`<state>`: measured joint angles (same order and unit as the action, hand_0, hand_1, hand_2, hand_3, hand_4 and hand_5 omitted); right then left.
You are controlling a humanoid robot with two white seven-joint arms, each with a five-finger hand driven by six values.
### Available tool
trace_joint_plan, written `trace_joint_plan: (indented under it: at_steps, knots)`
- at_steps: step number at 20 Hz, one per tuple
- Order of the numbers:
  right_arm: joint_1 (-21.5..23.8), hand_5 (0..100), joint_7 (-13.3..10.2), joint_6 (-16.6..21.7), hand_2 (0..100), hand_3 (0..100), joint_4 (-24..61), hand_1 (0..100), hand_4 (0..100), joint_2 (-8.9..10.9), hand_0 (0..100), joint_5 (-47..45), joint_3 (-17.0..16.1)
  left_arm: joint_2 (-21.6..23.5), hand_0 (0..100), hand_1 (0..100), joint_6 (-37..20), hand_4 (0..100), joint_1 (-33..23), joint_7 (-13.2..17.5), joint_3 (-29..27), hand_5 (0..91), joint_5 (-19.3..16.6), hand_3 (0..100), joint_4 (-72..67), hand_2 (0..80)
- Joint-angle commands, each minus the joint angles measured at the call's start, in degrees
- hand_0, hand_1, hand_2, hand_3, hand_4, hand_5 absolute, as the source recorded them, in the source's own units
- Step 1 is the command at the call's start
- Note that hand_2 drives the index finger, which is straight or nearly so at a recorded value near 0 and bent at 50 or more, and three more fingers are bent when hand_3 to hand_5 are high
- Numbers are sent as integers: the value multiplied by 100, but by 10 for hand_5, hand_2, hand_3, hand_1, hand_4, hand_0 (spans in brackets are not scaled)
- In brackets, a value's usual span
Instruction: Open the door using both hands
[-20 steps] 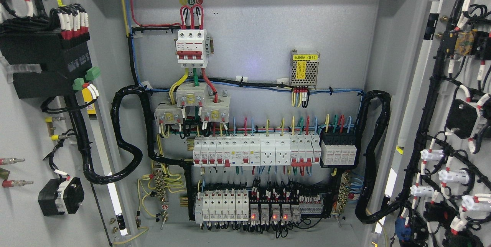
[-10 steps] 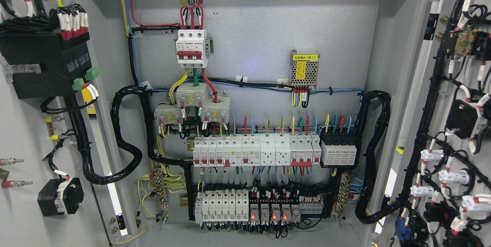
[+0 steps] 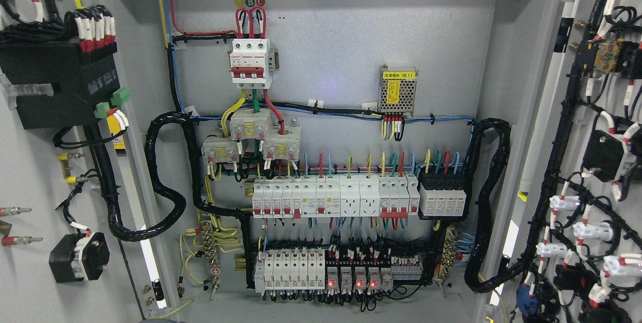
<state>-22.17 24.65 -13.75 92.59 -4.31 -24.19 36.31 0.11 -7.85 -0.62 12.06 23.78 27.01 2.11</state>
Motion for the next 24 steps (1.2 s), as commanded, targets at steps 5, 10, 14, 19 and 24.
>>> trace_joint_plan:
  at_steps: [5,10,14,19,24]
  knots:
    - [1864,0,-925,478,40,0,1602,500,0,685,0,143,-1600,384,120,556,-709,0,-1256,744,-874,0,-3,0,5059,0]
    - [2910,0,-1173,1671,40,0,2184,500,0,1221,0,134,-2197,744,120,556,-718,0,-1361,1272,-945,0,-3,0,6642,0]
    - [3569,0,-1164,2446,40,0,2359,500,0,1353,0,117,-2671,1104,120,556,-1112,0,-1554,1387,-954,0,-3,0,7758,0]
    - [4185,0,-1164,3466,40,0,2483,500,0,1565,0,108,-3007,1421,120,556,-1457,0,-1695,1405,-1225,0,-3,0,9165,0]
    - [4590,0,-1155,3748,40,0,2632,500,0,1565,0,99,-3384,1448,120,556,-1509,0,-1748,1921,-1481,0,6,0,9799,0]
